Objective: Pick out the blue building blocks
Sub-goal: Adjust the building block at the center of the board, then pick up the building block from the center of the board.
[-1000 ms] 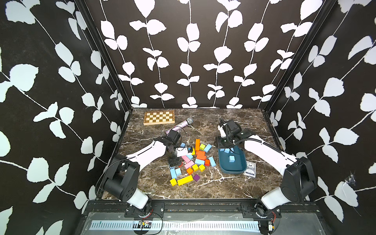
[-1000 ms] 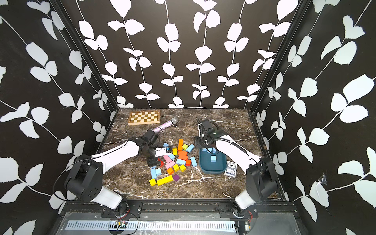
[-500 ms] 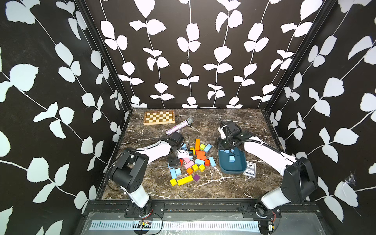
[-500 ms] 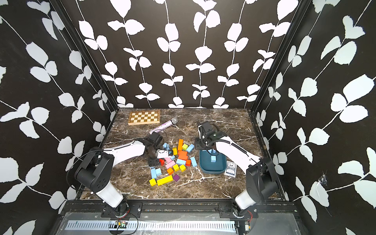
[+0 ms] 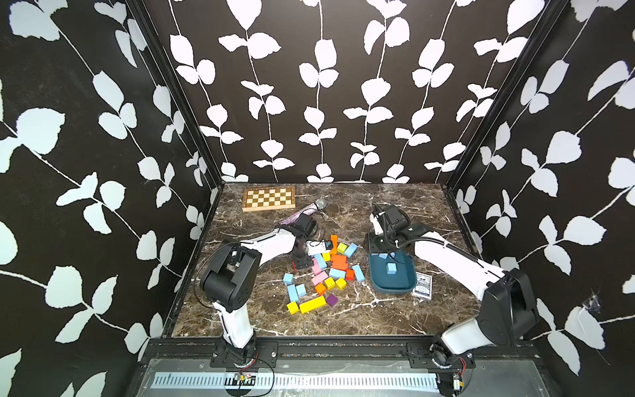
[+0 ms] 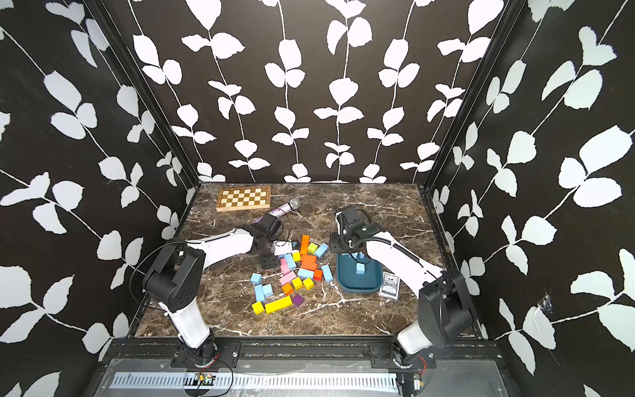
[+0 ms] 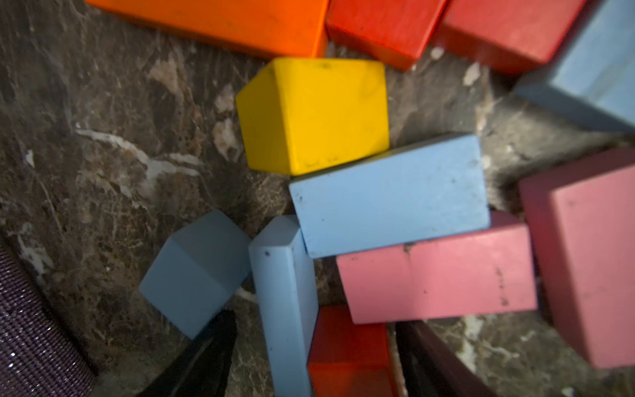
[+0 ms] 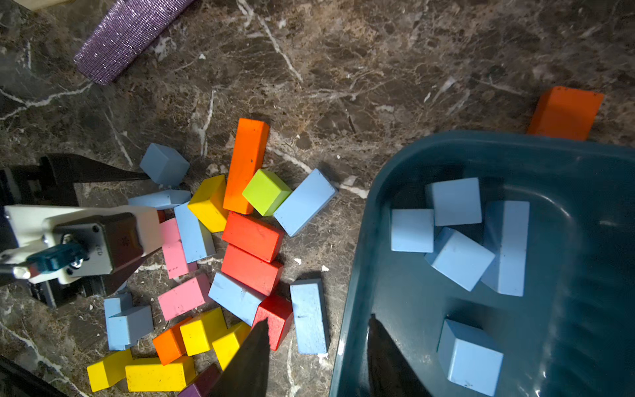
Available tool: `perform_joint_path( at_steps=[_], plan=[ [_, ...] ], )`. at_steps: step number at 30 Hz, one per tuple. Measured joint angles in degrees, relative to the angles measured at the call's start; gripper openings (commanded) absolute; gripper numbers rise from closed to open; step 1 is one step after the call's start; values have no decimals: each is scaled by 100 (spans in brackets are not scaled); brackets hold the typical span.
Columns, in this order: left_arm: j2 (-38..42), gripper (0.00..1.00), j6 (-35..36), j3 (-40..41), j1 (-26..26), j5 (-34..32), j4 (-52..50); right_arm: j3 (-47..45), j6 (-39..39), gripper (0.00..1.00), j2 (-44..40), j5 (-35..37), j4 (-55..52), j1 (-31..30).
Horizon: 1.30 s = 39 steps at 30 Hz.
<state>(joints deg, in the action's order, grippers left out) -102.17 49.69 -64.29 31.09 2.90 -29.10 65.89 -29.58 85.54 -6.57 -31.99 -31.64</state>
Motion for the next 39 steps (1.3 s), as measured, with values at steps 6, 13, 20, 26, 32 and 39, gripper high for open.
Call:
perform_joint_path(
  at_steps=[6, 13, 20, 26, 32, 39],
  plan=[
    [153, 79, -332, -284, 0, 470, -229, 2, 0, 45, -48, 15, -35, -42],
    [474, 80, -302, -426, 0, 713, -520, 149, 74, 45, 4, -70, -142, -177],
    [474, 80, 101, -426, 0, 634, -848, 245, 131, 45, 144, -155, -146, -284],
    [389, 80, 90, -426, 0, 402, -855, 245, 129, 45, 149, -160, -151, -286],
    [157, 73, -118, -457, 0, 192, -651, 245, 127, 45, 149, -162, -149, -286],
    [-315, 57, -420, -732, 0, 111, -516, 245, 109, 45, 149, -164, -146, -293]
  ],
)
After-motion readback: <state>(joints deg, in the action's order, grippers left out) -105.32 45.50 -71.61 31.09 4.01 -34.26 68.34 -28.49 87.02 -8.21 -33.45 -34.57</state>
